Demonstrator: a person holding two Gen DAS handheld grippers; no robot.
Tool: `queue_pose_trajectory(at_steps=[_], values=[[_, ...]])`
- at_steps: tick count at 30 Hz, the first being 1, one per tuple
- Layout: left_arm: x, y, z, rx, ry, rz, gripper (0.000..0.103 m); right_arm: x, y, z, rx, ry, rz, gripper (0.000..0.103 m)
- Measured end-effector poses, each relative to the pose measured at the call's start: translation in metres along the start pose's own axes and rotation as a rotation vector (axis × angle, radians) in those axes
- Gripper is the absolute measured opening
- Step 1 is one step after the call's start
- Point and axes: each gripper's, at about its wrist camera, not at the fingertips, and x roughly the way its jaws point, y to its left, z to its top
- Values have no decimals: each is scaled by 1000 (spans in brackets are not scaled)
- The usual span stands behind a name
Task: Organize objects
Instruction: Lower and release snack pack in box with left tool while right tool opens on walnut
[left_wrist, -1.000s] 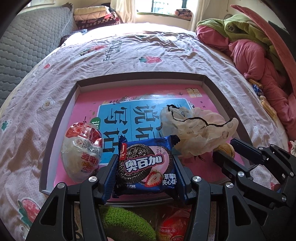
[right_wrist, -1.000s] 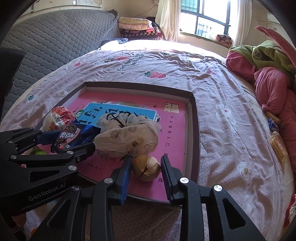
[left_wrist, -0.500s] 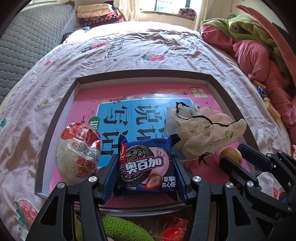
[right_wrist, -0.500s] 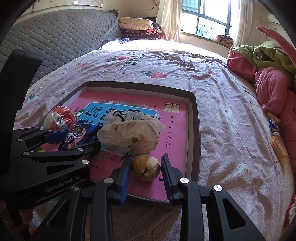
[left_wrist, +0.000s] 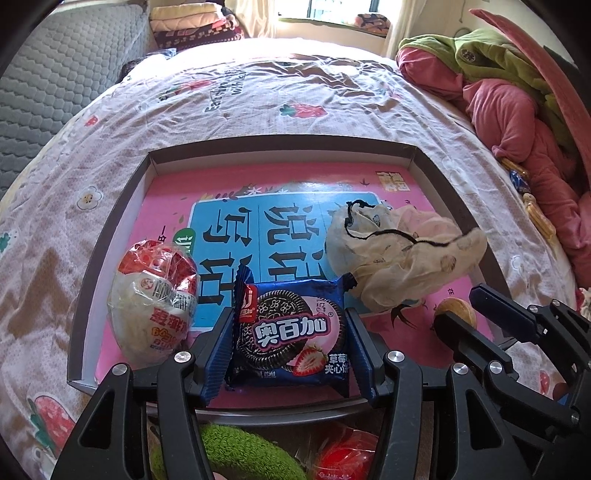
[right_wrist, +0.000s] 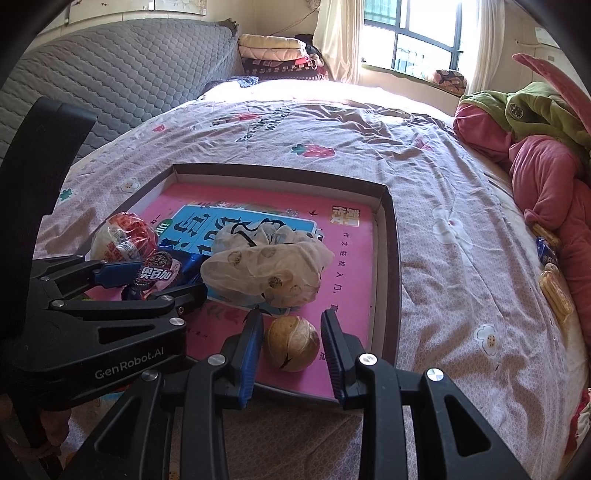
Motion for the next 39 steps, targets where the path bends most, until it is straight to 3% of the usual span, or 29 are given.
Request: queue_pose_trajectory(at_steps=[21, 39], values=[[-23, 10, 5, -35, -58, -32, 66, -13, -2, 3, 25, -18, 9, 33], [-47, 11, 3, -16, -116, 4, 70, -24, -7, 10, 53, -60, 0, 50]])
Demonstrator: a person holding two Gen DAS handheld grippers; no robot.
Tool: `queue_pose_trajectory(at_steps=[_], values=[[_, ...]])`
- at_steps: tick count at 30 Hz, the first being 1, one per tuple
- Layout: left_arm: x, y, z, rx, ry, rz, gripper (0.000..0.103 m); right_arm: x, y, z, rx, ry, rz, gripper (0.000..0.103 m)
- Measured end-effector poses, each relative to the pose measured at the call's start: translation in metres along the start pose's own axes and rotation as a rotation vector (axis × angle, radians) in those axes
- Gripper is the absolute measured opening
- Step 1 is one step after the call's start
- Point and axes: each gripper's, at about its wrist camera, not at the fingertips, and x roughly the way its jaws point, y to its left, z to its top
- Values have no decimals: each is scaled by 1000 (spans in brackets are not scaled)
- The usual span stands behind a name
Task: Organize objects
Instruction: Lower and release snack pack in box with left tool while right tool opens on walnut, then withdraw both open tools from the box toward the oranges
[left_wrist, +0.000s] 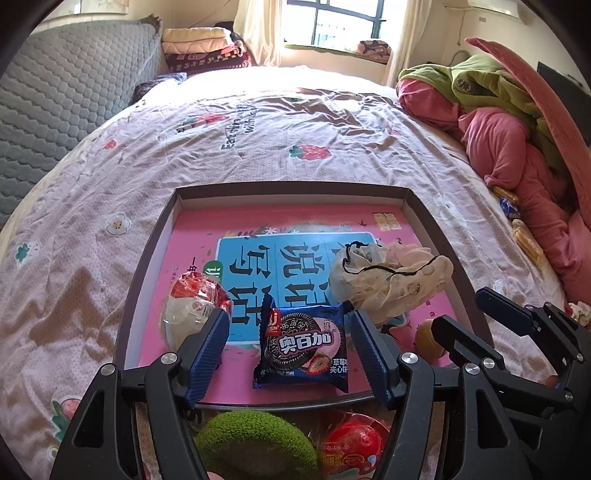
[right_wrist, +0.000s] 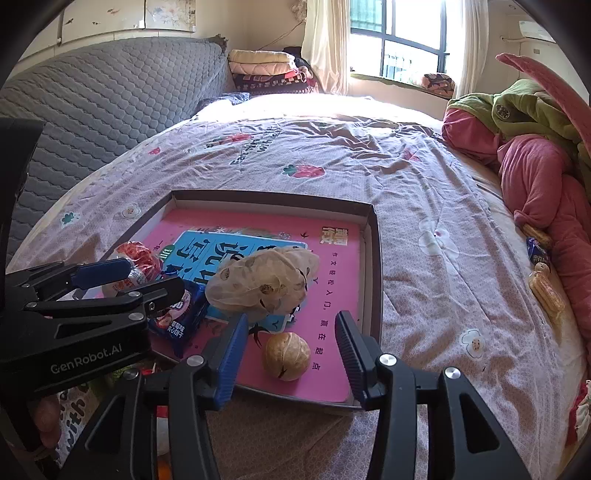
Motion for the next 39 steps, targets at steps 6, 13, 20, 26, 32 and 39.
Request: queue_pose_trajectory(at_steps=[6, 13, 20, 26, 32, 39], values=[[-10, 3, -1, -4, -19, 4, 70, -6, 0, 3, 6, -18, 4, 55], [-23, 11, 0, -18, -48, 15, 71, -15, 2, 5, 3, -39, 7, 56], [-37, 21, 0, -38, -75, 22, 71, -24, 5, 8, -5, -58, 9, 56], [-51, 27, -4, -49, -98, 31, 71, -35, 7, 10, -6, -81, 22, 57], [-66, 35, -10, -63, -114, 32, 71, -45, 12, 10, -20, -99, 26, 61], [-81, 39, -14, -52, -133, 40, 71, -55, 19, 11, -26, -117, 33, 62]])
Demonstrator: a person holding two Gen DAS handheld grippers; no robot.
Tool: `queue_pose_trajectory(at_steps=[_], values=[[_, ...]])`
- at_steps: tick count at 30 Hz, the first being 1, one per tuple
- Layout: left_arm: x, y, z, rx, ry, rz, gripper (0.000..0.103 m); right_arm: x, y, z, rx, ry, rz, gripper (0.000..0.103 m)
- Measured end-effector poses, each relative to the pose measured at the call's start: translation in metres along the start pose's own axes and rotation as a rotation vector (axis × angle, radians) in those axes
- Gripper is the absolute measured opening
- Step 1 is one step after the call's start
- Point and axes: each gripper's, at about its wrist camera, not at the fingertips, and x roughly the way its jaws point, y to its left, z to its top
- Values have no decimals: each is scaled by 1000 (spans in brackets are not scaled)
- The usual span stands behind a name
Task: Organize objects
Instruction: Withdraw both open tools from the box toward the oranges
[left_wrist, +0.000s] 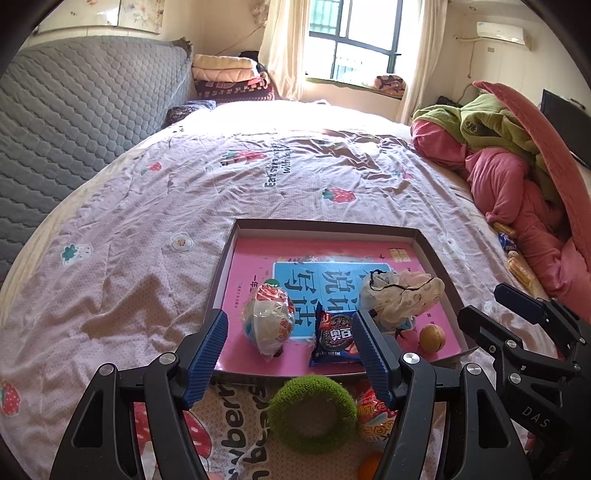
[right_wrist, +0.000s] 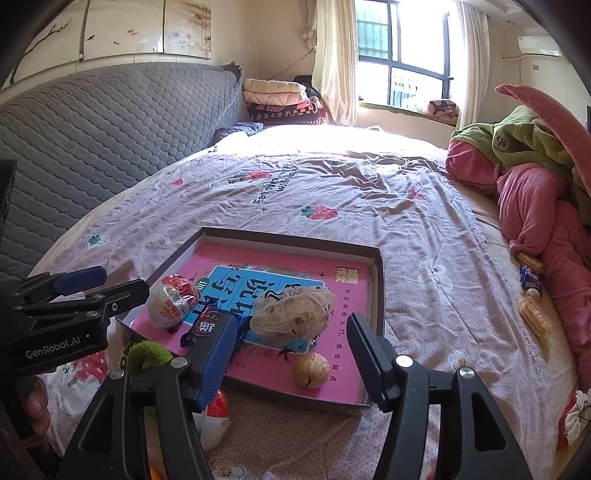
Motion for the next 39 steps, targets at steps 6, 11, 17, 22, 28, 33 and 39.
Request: queue_pose_trajectory(at_steps=[6, 11, 17, 22, 28, 33, 39], values=[[-11, 0, -6, 0, -6, -1, 71, -8, 5, -1, -4, -11, 4, 64], [-18, -3, -14, 15, -9, 2, 71, -16, 8, -6, -2, -12, 16, 67], [-22, -1, -21, 3, 7, -14, 71, -23, 16, -12, -23, -15, 12, 68], [-28, 2, -25, 11, -2, 0, 71, -24, 22, -18, -29, -5, 31, 69], [-30, 6, -32, 3, 19, -19, 71, -28, 23, -25, -32, 11, 42, 72], [-29, 9, -38, 3, 45, -33, 71, -31, 22, -30, -36, 16, 58, 72], [-33, 11, -44, 18, 52, -24, 71, -36, 27, -35, -69, 21, 59, 72]])
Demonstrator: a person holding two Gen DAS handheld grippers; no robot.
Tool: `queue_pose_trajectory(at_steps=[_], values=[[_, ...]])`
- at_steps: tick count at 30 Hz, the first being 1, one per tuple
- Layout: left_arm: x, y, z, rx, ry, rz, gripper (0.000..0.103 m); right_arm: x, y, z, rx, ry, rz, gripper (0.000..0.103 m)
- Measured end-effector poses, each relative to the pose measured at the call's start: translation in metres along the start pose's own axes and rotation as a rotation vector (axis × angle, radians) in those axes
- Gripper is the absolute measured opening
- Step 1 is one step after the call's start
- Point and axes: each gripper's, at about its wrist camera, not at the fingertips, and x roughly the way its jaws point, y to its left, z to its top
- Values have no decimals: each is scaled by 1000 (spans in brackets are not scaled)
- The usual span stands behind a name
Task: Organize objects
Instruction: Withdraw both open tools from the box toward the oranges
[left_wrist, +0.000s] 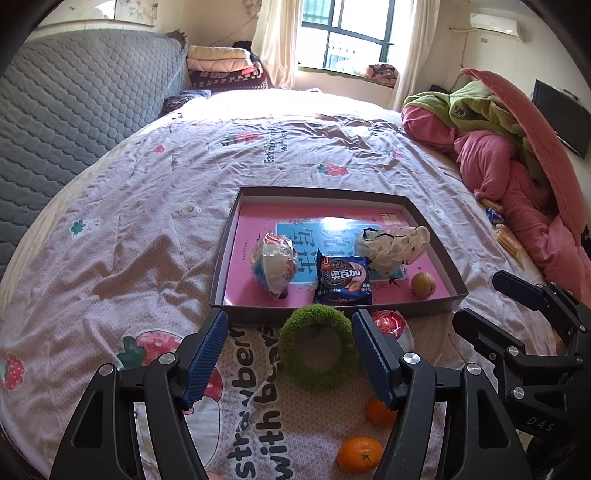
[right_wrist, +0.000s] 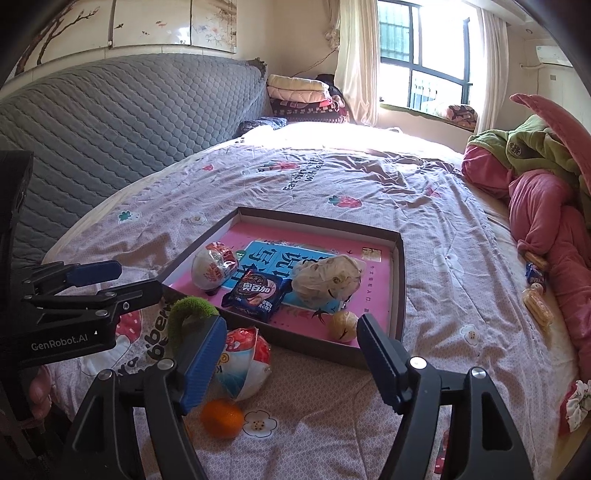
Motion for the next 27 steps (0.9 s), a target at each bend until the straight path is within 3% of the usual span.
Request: queue_pose_trajectory(at_steps=[20, 27], values=[[2, -3, -51, 79, 92, -41, 71, 6, 13, -23, -82, 78, 3, 72], [-4, -24, -82, 188, 102, -80, 71, 9, 10, -33, -80, 117, 22, 72]])
